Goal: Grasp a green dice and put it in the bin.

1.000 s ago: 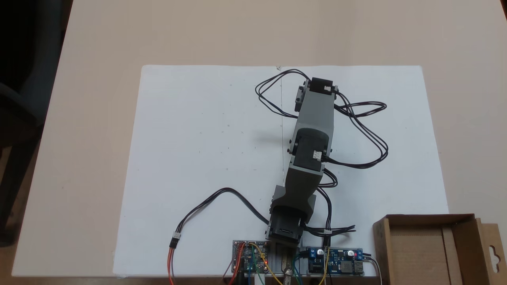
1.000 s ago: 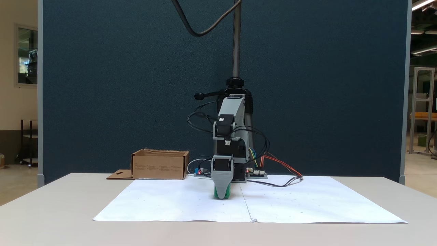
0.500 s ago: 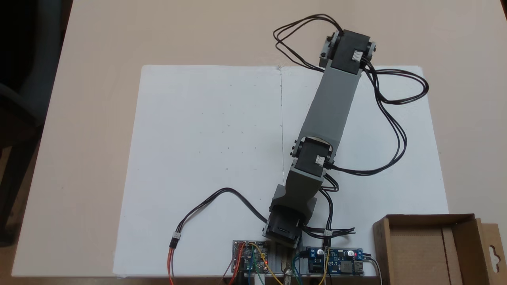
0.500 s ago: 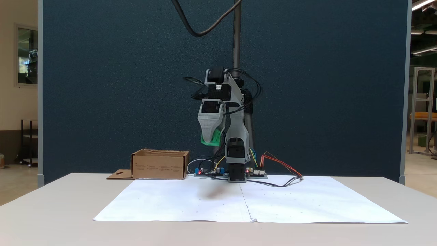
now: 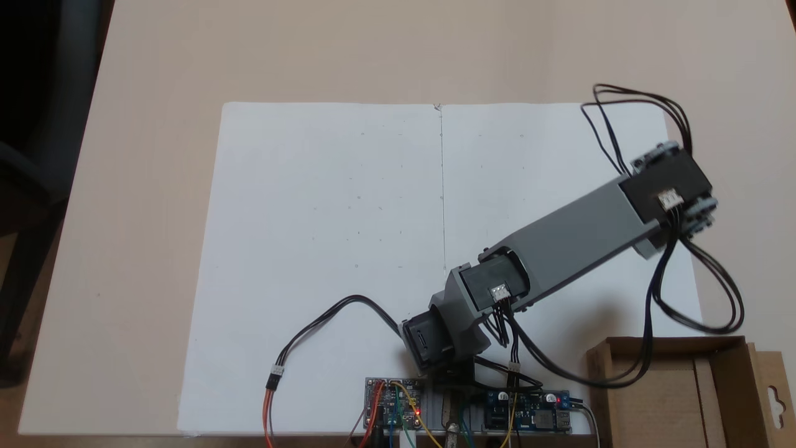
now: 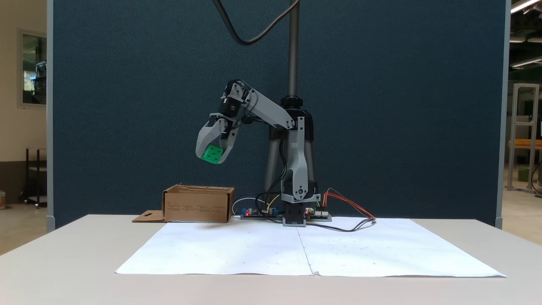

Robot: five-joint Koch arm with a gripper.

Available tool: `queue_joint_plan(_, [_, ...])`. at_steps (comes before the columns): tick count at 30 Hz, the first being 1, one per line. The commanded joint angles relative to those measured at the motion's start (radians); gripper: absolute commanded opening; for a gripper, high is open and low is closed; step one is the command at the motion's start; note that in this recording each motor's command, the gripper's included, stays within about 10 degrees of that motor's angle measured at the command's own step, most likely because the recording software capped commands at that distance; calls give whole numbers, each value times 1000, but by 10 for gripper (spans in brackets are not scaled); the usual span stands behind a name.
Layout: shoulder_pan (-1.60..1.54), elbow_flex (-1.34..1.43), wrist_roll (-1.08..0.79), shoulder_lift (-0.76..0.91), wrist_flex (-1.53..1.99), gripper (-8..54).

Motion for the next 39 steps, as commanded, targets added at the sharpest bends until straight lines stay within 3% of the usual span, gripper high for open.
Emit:
queue_joint_plan(1, [129,-38,-127,52,-49,114])
queue_joint_plan(10, [426,-38,-209,-106,-176,114])
queue_joint_plan(20, [526,-38,-250,-245,-178,114])
queue_joint_plan(21, [534,-35,-249,-249,-178,142])
queue_joint_plan(24, [545,12,-247,-250,-173,301])
queue_joint_plan(26, [549,31,-247,-249,-175,352])
queue_joint_plan(34, [543,35,-238,-247,-178,355])
queue_joint_plan(39, [479,31,-123,-104,-181,355])
